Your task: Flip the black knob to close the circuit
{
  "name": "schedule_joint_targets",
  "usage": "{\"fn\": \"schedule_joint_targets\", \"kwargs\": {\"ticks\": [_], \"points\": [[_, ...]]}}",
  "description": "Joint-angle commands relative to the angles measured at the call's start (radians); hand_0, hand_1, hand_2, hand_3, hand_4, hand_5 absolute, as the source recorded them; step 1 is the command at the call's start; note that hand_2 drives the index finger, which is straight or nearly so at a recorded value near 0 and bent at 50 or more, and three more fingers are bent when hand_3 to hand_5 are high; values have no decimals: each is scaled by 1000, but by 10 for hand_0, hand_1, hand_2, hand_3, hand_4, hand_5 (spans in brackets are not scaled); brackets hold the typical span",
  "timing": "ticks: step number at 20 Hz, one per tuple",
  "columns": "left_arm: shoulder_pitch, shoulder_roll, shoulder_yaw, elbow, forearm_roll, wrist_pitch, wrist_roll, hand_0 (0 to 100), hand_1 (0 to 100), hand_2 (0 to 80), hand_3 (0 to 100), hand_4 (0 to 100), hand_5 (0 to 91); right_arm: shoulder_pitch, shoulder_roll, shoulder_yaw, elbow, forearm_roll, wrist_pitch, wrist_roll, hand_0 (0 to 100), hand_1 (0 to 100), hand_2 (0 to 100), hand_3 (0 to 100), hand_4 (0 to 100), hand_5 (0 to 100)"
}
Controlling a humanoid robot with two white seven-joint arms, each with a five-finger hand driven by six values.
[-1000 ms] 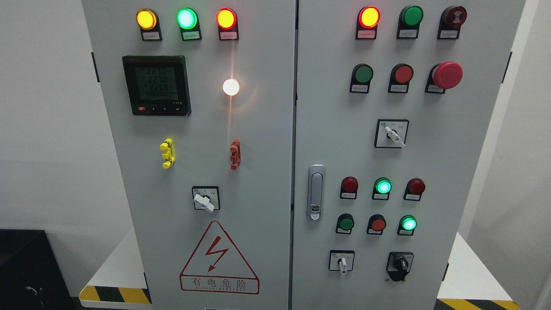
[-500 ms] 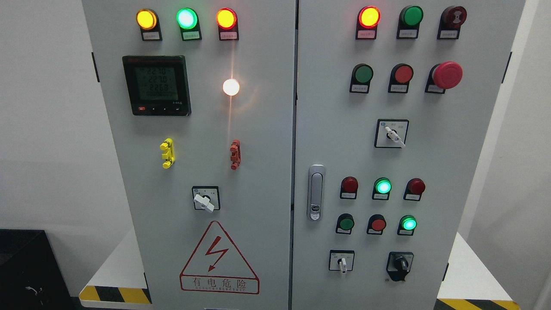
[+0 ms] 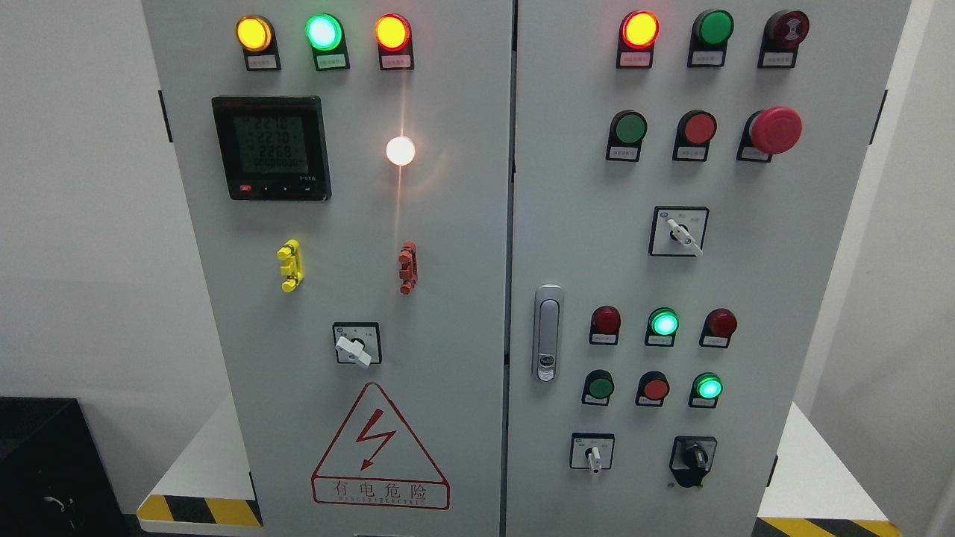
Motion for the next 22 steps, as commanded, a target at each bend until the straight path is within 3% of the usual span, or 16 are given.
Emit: {"fn": "schedule_joint_targets", "kwargs": {"ticks": [1,3,5,6,7,10,12,16,22], "points": [[23,0,0,-31,-1,1,-1,120,556,0,0,0,0,-12,-1,-22,-100,150,-3,-76,0,61,0,0,0,0],[23,0,0,-31,1,1,-1,120,556,0,0,0,0,-12,-2,-40,-145,240,-3,-116,0,61,0,22,0,0],[23,0,0,-31,-1,1,-1,120,556,0,0,0,0,-12,-1,-77,-195,349,0,-142,0,62,6,111,20,0],[23,0,0,-31,1,1,-1,120,556,0,0,0,0,-10,2,-100,-218,415,0,-156,0,63,38,152,70,0],[23,0,0,-31,-1,1,-1,120,556,0,0,0,0,-10,2,-129,-244,492,0,-170,0,65,116,246,197,0],[23,0,0,-31,1,1,-1,120,556,0,0,0,0,-9,2,-209,-307,700,5,-223,0,66,180,330,281,86],[23,0,0,-31,-1,1,-1,120,556,0,0,0,0,-9,2,-231,-353,799,11,-263,0,61,193,351,304,124],[23,0,0,-31,1,1,-1,120,556,0,0,0,0,-9,4,-231,-458,917,40,-337,0,51,254,446,380,263],[23,0,0,-31,1,1,-1,120,556,0,0,0,0,-3,5,-149,-582,954,59,-446,0,43,340,578,506,406]]}}
